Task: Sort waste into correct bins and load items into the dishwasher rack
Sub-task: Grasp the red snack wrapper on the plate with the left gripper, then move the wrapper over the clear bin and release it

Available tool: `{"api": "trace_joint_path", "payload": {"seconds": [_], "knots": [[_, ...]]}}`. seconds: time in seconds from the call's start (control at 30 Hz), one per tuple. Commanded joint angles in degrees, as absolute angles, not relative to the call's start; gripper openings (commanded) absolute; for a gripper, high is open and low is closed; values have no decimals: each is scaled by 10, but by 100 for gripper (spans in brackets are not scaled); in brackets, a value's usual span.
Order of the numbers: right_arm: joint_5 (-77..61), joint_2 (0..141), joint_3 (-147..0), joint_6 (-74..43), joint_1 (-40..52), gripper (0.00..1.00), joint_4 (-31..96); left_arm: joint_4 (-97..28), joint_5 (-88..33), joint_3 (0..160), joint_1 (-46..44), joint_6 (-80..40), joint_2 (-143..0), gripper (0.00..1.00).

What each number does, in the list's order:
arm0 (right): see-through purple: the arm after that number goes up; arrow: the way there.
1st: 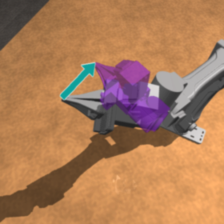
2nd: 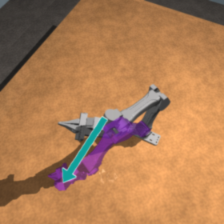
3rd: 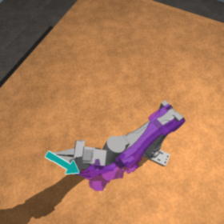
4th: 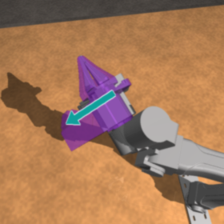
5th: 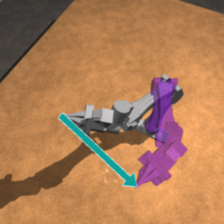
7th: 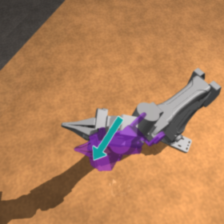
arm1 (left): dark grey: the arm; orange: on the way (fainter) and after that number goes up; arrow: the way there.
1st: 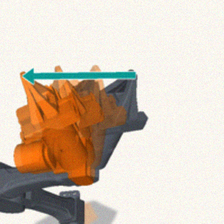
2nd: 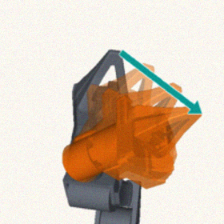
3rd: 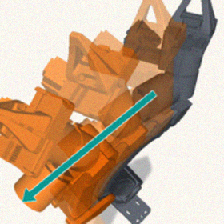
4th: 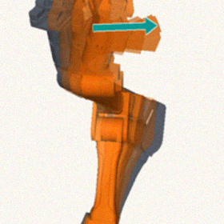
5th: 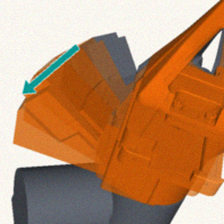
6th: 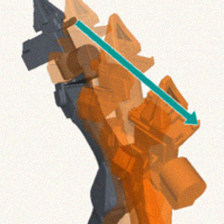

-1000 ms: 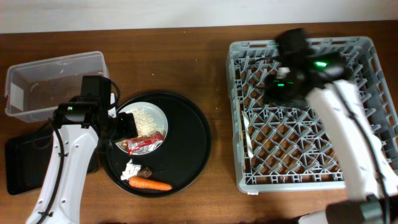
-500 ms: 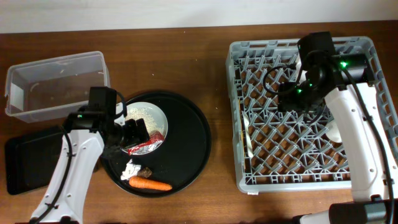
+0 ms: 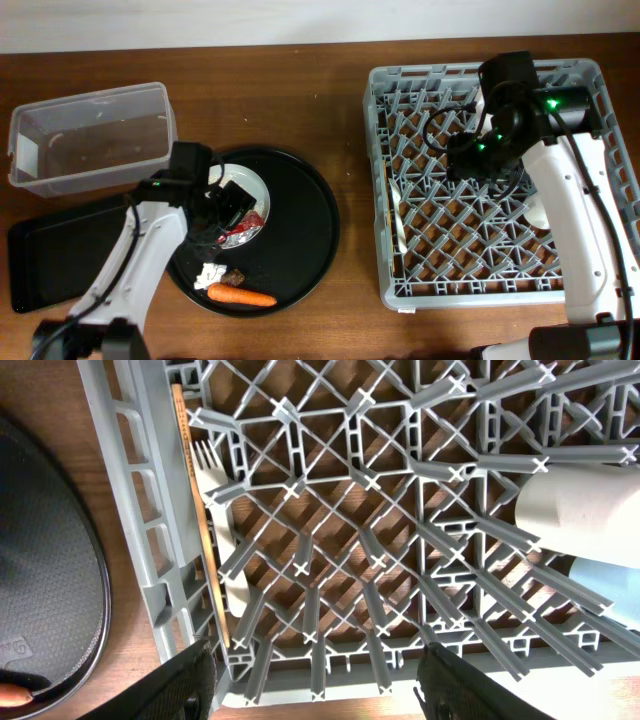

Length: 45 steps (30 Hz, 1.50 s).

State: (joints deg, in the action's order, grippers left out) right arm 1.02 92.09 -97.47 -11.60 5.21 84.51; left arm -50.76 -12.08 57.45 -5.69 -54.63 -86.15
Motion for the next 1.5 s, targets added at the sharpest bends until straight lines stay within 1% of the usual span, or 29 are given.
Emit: {"api": "trace_joint_path", "payload": {"seconds": [0.0,0.1,0.33,0.37,0.4,0.43,0.5,0.57,0.6,0.7,0.73,0.83,0.97,1.0,1.03,1.17,1.2,1.27,1.33,1.4,1.47], "knots": [[7,923,-970,-113,47,68,848,-499,-121,570,-65,-579,-896,99],[7,923,-970,-113,47,68,848,-494,-112,570,-65,-606,-915,99],[7,923,-970,-113,47,68,849,-459,-81,570,-67,-608,-961,98],[7,923,-970,-112,47,68,849,-456,-76,570,-67,-608,-962,93],[7,923,-970,-112,48,68,849,-452,-77,570,-67,-608,-962,79],[7,923,-970,-112,47,68,849,-452,-76,570,-67,-608,-962,70],[7,923,-970,-112,47,68,849,-452,-77,570,-67,-608,-962,57],[7,923,-970,-112,47,68,849,-452,-77,570,-67,-608,-962,47],[7,923,-970,-112,47,68,849,-453,-77,570,-67,-608,-962,44],[7,923,-970,-111,47,68,849,-455,-77,570,-67,-590,-962,26],[7,923,-970,-111,47,68,849,-455,-77,570,-67,-583,-962,23],[7,923,-970,-111,47,68,849,-463,-77,571,-66,-578,-959,20],[7,923,-970,-111,47,68,849,-463,-77,572,-66,-519,-920,10],[7,923,-970,-111,47,68,849,-461,-77,574,-66,-491,-899,0],[7,923,-970,-111,47,68,849,-461,-74,578,-66,-467,-882,0],[7,923,-970,-111,47,68,849,-459,-61,588,-59,-461,-818,0],[7,923,-970,-111,47,68,849,-457,-52,597,-51,-441,-808,0],[7,923,-970,-111,47,68,848,-461,-46,651,-25,-347,-806,0],[7,923,-970,-111,47,68,848,-456,-39,700,11,-294,-807,0],[7,923,-970,-111,47,68,848,-434,-3,727,45,-253,-807,0],[7,923,-970,-111,47,68,848,-385,59,732,83,-241,-807,0]]}}
